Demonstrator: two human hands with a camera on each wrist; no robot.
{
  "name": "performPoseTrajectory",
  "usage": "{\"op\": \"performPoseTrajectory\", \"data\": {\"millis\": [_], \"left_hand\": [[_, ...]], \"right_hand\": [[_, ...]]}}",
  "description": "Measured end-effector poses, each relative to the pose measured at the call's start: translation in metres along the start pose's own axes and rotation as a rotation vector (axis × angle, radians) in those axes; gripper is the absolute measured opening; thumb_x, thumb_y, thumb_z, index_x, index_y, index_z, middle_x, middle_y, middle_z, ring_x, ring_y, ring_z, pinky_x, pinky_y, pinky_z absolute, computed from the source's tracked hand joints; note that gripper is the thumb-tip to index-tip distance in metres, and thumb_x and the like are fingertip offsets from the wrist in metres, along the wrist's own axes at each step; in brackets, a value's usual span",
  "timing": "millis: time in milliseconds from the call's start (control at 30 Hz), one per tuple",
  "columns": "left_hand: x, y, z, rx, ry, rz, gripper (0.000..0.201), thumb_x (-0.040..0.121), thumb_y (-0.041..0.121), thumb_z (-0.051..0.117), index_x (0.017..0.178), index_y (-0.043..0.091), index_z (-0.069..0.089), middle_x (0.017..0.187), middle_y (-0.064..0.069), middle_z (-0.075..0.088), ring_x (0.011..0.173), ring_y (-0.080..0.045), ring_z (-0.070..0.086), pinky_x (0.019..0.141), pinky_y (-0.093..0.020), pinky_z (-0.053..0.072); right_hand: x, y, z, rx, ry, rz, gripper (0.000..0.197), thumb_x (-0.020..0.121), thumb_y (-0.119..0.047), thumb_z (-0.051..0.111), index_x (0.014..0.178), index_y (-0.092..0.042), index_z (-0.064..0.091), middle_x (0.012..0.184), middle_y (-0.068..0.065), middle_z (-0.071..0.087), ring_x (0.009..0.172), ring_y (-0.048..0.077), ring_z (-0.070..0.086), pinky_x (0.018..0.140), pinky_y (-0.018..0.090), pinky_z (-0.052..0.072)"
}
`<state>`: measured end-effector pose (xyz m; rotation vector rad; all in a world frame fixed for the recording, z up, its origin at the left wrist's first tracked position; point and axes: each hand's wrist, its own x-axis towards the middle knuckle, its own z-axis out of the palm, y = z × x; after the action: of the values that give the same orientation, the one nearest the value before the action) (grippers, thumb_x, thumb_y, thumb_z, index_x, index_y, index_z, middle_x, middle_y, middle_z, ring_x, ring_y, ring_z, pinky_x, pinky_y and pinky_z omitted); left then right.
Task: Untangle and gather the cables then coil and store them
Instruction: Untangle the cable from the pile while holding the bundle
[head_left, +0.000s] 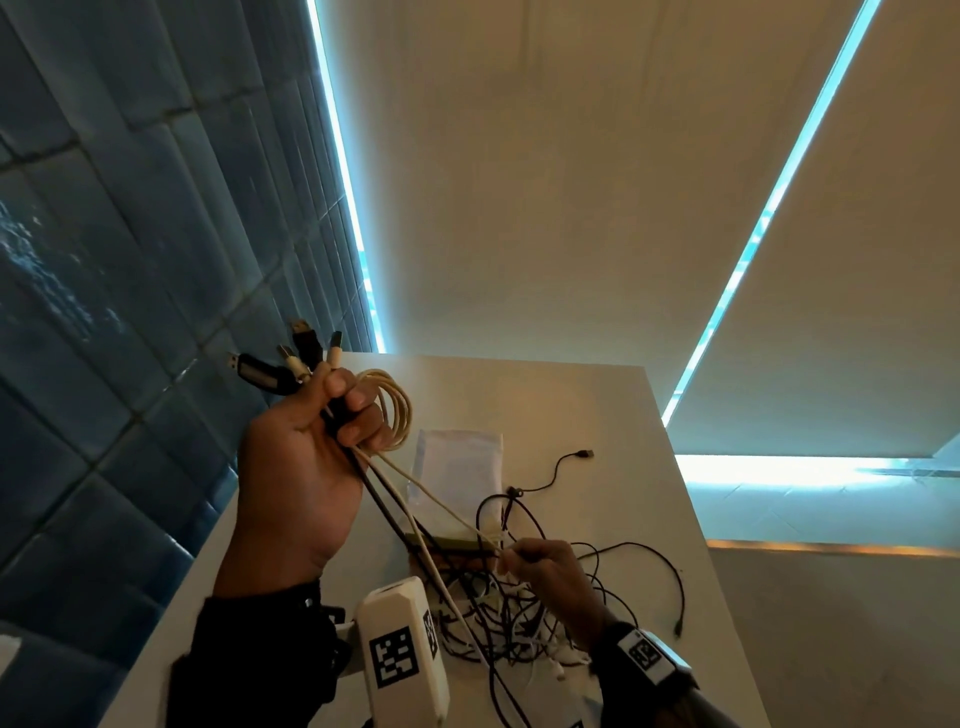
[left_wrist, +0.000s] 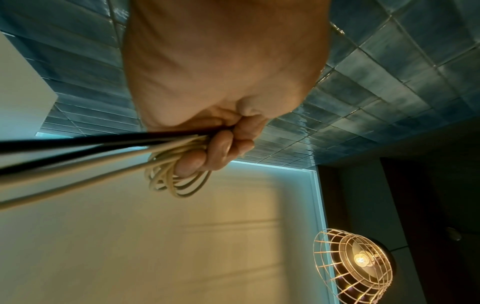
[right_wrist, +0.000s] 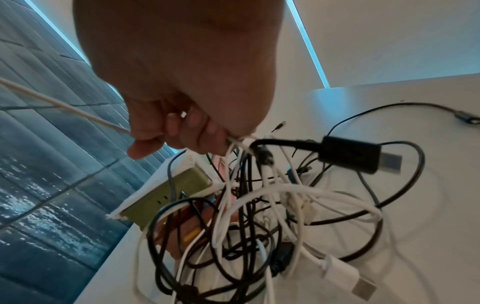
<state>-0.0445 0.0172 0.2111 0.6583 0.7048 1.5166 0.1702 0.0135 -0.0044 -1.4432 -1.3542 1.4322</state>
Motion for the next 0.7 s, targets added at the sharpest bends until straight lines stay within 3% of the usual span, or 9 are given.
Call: {"op": "performPoseTrajectory", "data": {"millis": [167, 233, 300, 367, 467, 567, 700], "left_hand": [[0.001, 0.005, -0.005, 0.004, 0.002, 0.003, 0.04, 0.101, 0.024, 0.03, 0.066, 0.022, 0.048, 0.064, 0.007, 0.045, 0.05, -0.006, 0.032, 0.05, -0.02, 0.032], [0.004, 0.004, -0.004, 0.004, 0.003, -0.002, 0.038, 0.101, 0.024, 0.031, 0.067, 0.021, 0.047, 0.064, 0.007, 0.045, 0.049, -0.006, 0.033, 0.05, -0.02, 0.032], [0.005, 0.002, -0.002, 0.031, 0.01, -0.023, 0.036, 0.1, 0.025, 0.032, 0.068, 0.021, 0.046, 0.063, 0.006, 0.045, 0.048, -0.006, 0.032, 0.048, -0.019, 0.033], [0.008, -0.001, -0.001, 0.083, 0.023, -0.039, 0.035, 0.1, 0.025, 0.031, 0.068, 0.02, 0.045, 0.062, 0.006, 0.045, 0.046, -0.006, 0.033, 0.046, -0.019, 0.034], [0.009, -0.007, 0.002, 0.155, 0.053, -0.068, 0.033, 0.1, 0.024, 0.032, 0.069, 0.018, 0.044, 0.061, 0.004, 0.047, 0.046, -0.007, 0.034, 0.045, -0.019, 0.035], [0.011, -0.017, 0.002, 0.199, 0.093, -0.109, 0.033, 0.1, 0.023, 0.035, 0.07, 0.016, 0.045, 0.064, 0.001, 0.049, 0.047, -0.009, 0.039, 0.046, -0.021, 0.037], [0.014, -0.029, 0.002, 0.249, 0.177, -0.165, 0.033, 0.1, 0.023, 0.041, 0.07, 0.013, 0.049, 0.064, -0.005, 0.061, 0.055, -0.013, 0.056, 0.056, -0.025, 0.047]], "right_hand": [[0.001, -0.001, -0.003, -0.067, 0.023, 0.042, 0.028, 0.091, -0.014, 0.057, 0.066, -0.017, 0.069, 0.068, -0.001, 0.063, 0.069, 0.006, 0.055, 0.071, 0.027, 0.042], [0.003, -0.009, -0.003, -0.088, 0.082, 0.036, 0.023, 0.089, -0.016, 0.059, 0.07, -0.011, 0.071, 0.077, 0.013, 0.067, 0.073, 0.012, 0.055, 0.069, 0.028, 0.041], [0.005, -0.022, -0.001, -0.056, 0.138, 0.002, 0.021, 0.089, -0.016, 0.059, 0.077, -0.005, 0.071, 0.086, 0.018, 0.069, 0.075, 0.015, 0.056, 0.065, 0.024, 0.042], [0.006, -0.04, 0.001, -0.007, 0.194, -0.044, 0.02, 0.089, -0.016, 0.06, 0.077, -0.006, 0.072, 0.077, 0.007, 0.069, 0.068, 0.009, 0.055, 0.057, 0.015, 0.042], [0.004, -0.074, 0.004, 0.107, 0.231, -0.116, 0.018, 0.092, -0.015, 0.061, 0.081, -0.007, 0.072, 0.051, -0.015, 0.056, 0.046, 0.0, 0.044, 0.044, 0.012, 0.034], [-0.002, -0.11, 0.008, 0.26, 0.214, -0.231, 0.014, 0.094, -0.015, 0.06, 0.09, -0.008, 0.071, 0.046, -0.013, 0.049, 0.039, 0.001, 0.036, 0.039, 0.016, 0.03], [-0.016, -0.145, 0.016, 0.357, 0.14, -0.4, 0.015, 0.096, -0.015, 0.057, 0.097, -0.006, 0.068, 0.049, -0.012, 0.042, 0.042, 0.007, 0.03, 0.04, 0.02, 0.028]]}}
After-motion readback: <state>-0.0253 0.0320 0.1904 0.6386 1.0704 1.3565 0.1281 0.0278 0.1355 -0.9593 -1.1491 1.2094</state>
